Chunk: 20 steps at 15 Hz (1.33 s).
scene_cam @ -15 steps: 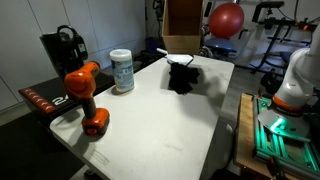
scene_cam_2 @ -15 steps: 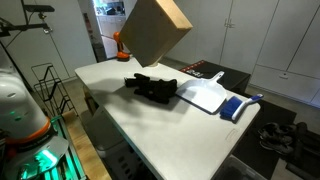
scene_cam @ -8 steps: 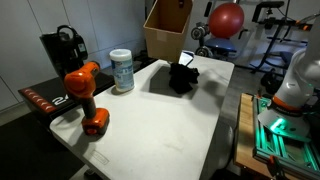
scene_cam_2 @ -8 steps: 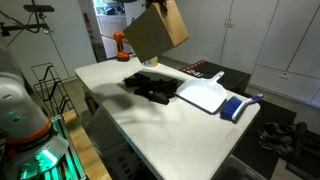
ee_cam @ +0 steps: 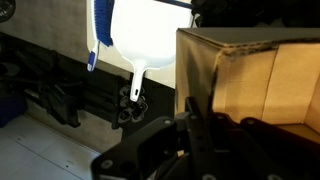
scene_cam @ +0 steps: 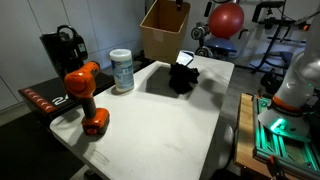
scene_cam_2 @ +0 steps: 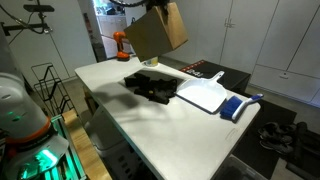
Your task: Pour the contents of the box onto the table
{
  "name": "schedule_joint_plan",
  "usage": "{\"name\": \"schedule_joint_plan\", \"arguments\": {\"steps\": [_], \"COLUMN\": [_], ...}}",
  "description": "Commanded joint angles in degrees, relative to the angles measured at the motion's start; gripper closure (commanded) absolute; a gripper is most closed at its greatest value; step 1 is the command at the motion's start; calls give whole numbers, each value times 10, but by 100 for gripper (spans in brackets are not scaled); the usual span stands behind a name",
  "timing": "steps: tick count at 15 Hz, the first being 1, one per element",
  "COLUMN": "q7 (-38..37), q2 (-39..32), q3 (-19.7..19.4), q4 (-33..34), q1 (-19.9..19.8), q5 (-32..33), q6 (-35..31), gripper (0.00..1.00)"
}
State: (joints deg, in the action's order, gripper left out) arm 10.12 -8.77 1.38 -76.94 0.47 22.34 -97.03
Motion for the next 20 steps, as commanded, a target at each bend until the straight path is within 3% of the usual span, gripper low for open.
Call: {"name": "schedule_joint_plan", "arguments": {"steps": [1,9,20], "q7": [7,29,79], "q2": [-25,-85,-168], "q3": [-3,-2,4], "q4": [19,55,93], "q1": [-13,-51,-92], "q5": [-42,-133,-222], "q6": [-1,-1,-59], "gripper": [99,99,99]}}
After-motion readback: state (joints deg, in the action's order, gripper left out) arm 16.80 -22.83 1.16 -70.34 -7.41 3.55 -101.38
